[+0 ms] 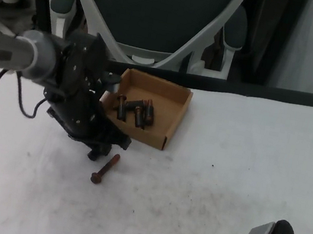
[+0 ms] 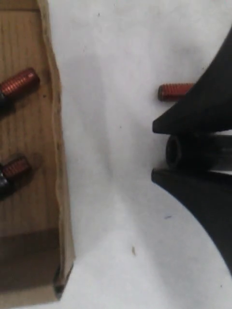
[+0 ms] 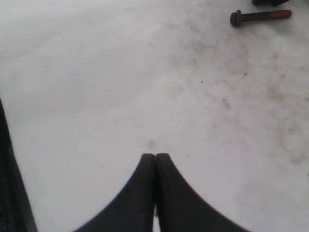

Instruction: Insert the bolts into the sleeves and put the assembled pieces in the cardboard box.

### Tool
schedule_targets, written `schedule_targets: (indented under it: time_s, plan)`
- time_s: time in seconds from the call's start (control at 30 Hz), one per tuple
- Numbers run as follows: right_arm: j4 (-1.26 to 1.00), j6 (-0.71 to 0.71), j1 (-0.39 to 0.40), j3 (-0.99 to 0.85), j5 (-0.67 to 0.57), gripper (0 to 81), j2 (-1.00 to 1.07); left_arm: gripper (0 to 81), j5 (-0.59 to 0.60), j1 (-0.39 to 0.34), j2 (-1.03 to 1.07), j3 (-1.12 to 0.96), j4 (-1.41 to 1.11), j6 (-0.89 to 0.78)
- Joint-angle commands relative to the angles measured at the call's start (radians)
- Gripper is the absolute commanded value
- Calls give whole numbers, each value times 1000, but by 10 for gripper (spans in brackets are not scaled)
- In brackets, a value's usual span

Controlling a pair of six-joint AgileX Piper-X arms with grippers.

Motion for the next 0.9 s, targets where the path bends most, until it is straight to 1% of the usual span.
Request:
schedule_targets:
  time_s: [0.0,0.13,0.27,0.37,0.5,0.6,0.73,0.87]
  plan:
    - [133,-92,3,-68,91,3,-5,4,51,-10,-80,131,-134,-22]
    - [200,-143,1,-135,122,3,-3,8,96,-10,-196,293,-305,-65]
    - [268,-179,-4,-208,123,3,28,8,101,-10,-324,452,-472,-138]
    - [317,-203,-11,-256,123,3,80,8,101,-12,-431,545,-548,-166]
    - [330,-268,-11,-311,123,3,178,8,101,-15,-608,664,-598,-166]
    - [358,-323,-11,-375,131,3,264,8,101,-15,-744,762,-667,-199]
    - [432,-403,-16,-492,217,3,399,8,117,-15,-935,888,-776,-253]
    - [546,-507,-33,-638,304,3,540,8,122,-15,-1106,972,-797,-259]
